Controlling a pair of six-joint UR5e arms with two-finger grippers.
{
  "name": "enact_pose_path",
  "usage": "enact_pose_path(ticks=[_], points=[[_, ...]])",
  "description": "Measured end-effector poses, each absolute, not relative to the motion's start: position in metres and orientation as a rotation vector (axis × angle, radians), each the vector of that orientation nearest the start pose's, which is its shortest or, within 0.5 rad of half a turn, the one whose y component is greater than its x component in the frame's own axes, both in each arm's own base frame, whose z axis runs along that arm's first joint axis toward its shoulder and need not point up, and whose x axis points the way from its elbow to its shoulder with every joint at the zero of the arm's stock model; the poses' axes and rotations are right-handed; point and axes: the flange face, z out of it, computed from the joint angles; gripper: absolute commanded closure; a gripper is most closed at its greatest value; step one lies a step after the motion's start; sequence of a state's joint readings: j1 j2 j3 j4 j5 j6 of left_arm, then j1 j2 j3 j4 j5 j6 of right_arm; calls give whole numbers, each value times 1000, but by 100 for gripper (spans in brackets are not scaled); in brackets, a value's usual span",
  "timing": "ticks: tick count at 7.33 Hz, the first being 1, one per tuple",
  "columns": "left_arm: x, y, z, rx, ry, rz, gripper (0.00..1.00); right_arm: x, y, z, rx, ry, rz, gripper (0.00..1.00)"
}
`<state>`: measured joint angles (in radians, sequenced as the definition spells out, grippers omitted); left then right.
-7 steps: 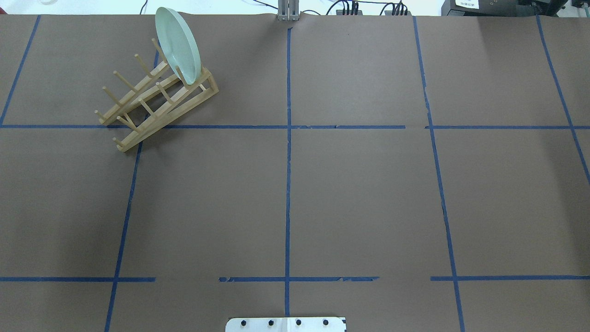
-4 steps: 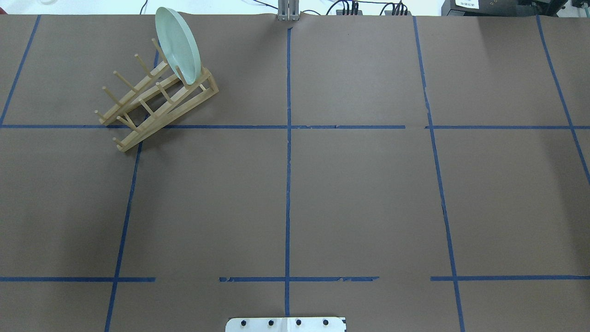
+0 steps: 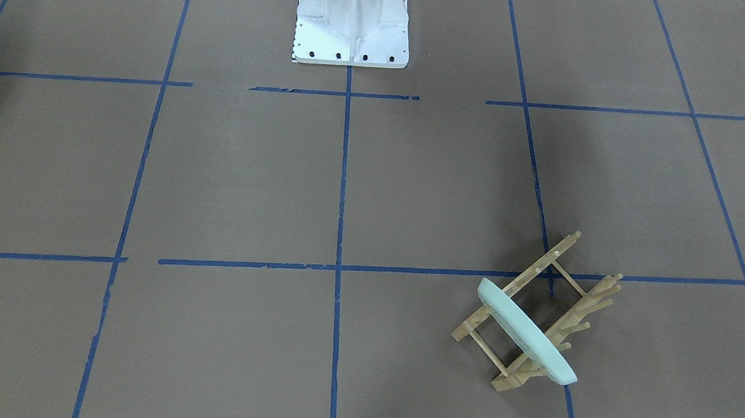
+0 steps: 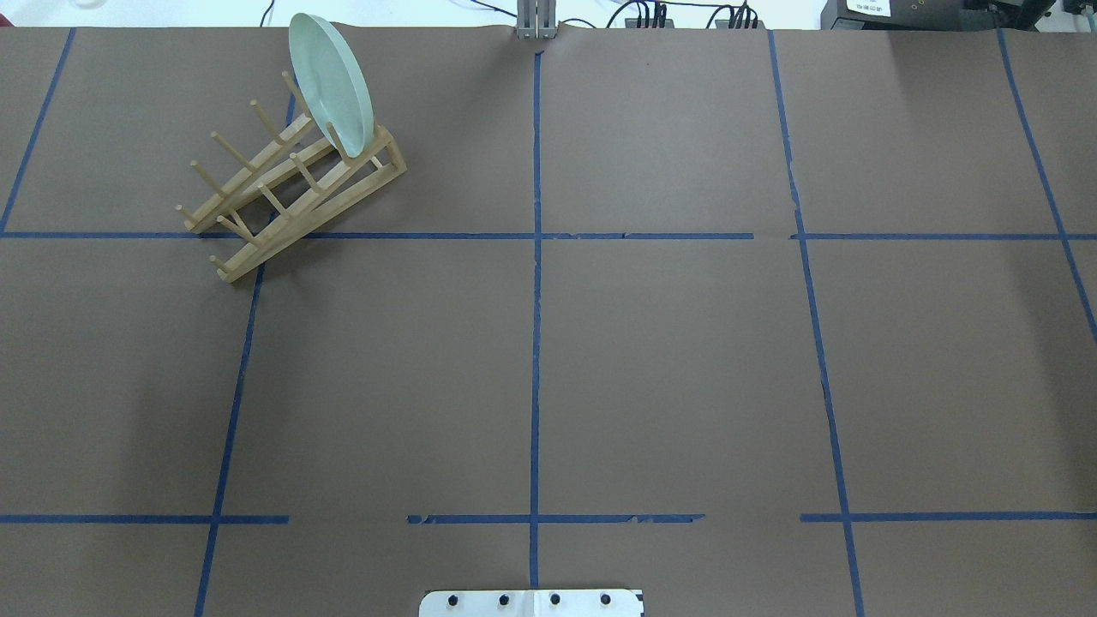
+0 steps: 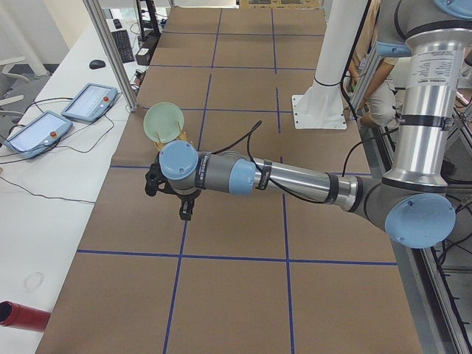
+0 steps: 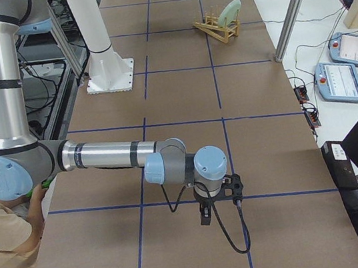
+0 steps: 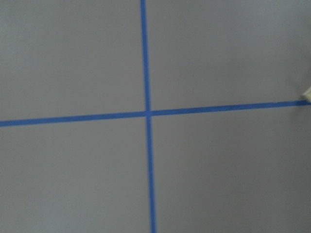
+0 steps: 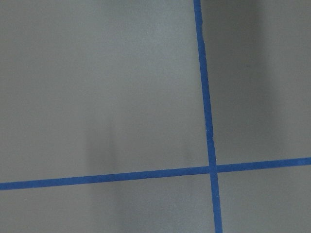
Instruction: Place plate on table
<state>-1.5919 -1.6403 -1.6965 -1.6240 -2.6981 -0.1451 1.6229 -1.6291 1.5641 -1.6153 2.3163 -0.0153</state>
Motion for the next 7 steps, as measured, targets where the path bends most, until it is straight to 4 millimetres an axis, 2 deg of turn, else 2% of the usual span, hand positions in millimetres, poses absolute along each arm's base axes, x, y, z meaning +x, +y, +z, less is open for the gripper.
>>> enact_pose_path(ticks=[1,2,3,5,6,7], points=[[-44,-522,509,166,1194,-28,8,90,-454,696,-79,-748,76,0],[-33,-527,493,188,1229,-27,26,89,-454,696,-79,-748,76,0],[-26,-536,483,214,1250,-25,12,90,-454,696,-79,-748,76,0],[-17,-569,461,219,1288,-83,0,89,-453,696,-79,-748,76,0],[1,-588,443,206,1297,-120,0,89,-454,696,-79,-748,76,0],[33,-599,427,245,1276,-149,0,89,-454,696,-79,-748,76,0]])
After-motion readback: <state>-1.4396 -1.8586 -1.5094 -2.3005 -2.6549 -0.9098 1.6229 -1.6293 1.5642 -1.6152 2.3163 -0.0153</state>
